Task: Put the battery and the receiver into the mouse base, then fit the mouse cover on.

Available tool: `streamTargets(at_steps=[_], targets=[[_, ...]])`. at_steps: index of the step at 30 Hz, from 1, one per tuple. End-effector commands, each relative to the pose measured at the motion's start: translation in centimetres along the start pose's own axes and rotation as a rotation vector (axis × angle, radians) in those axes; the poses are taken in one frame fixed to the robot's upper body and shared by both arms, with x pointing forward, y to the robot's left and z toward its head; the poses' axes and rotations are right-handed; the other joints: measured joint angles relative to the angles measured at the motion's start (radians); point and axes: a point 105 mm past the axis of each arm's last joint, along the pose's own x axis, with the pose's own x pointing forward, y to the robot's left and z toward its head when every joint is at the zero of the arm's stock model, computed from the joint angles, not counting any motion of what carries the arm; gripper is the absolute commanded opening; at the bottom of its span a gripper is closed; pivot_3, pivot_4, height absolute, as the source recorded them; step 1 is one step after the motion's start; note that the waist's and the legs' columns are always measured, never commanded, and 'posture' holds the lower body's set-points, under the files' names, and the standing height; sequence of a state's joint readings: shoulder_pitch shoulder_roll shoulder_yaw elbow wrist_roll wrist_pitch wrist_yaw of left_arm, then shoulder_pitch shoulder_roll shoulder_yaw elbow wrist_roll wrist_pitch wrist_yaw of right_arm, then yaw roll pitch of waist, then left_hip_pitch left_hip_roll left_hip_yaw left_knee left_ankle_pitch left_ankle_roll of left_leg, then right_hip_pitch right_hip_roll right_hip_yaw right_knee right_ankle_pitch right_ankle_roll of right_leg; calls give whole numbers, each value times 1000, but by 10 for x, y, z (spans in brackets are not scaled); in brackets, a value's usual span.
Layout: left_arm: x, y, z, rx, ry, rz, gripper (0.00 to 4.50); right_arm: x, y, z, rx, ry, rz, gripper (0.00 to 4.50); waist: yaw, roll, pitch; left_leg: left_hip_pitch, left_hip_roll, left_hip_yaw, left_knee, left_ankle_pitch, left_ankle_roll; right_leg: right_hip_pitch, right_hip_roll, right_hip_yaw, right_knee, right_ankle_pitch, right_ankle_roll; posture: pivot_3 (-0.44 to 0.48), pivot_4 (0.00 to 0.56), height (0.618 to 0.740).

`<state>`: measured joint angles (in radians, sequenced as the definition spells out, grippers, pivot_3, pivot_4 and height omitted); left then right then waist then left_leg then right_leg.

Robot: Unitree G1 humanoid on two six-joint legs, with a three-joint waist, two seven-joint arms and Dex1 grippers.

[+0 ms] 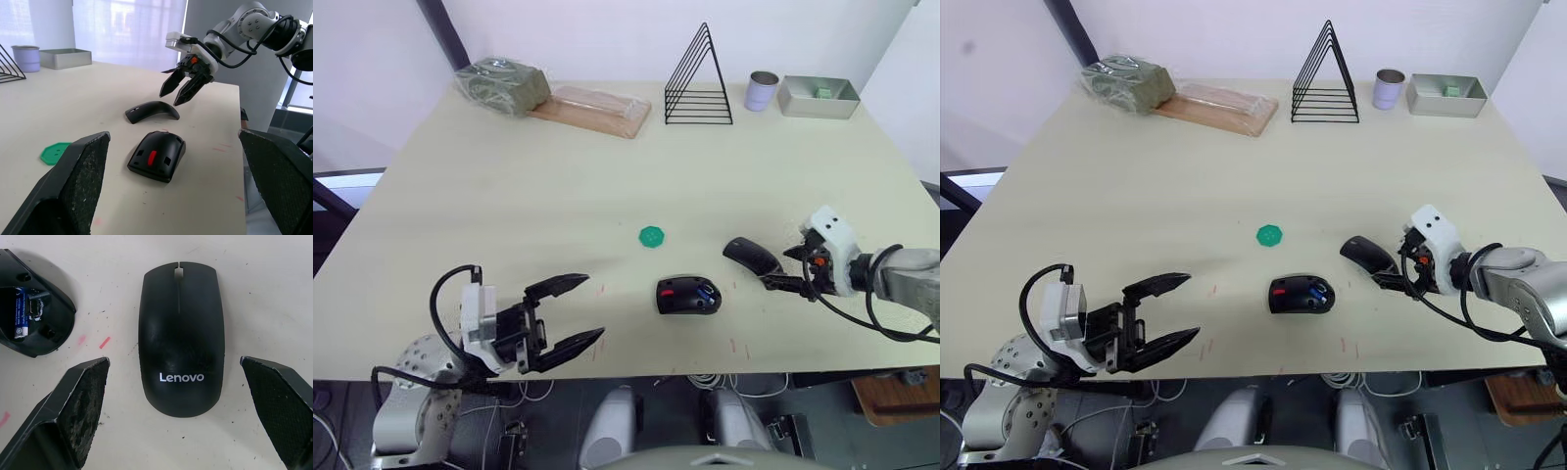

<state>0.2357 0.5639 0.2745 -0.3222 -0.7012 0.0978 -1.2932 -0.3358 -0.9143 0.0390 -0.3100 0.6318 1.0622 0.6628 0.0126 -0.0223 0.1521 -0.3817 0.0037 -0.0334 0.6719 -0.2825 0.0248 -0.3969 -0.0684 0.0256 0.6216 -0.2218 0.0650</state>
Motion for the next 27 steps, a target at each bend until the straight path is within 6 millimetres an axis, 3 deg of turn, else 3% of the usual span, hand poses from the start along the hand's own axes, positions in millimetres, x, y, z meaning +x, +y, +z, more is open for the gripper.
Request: streamTargets(at_steps=[1,15,25,27], targets=[[-3,-4,7,21,-22,-4,4466,0,-2,7,-19,-15,-1,4500,0,0,0,0,0,0,0,0,0,0,0,0,0,0,0,0,150,740],[-2,-9,2,10,0,-1,4466,17,-6,1,-10,-7,-14,4500,0,0,0,0,0,0,0,0,0,0,0,0,0,0,0,0,150,740],[-1,-6,2,16,0,9,4466,10,-5,1,-18,-97,-20,4500,2,0,0,0,0,0,0,0,0,0,0,-1,0,0,0,0,150,740],[1,-7,2,16,-2,8,4466,11,-5,-6,-44,-126,-31,4500,1,0,0,0,0,0,0,0,0,0,0,-1,-1,0,0,0,150,740]])
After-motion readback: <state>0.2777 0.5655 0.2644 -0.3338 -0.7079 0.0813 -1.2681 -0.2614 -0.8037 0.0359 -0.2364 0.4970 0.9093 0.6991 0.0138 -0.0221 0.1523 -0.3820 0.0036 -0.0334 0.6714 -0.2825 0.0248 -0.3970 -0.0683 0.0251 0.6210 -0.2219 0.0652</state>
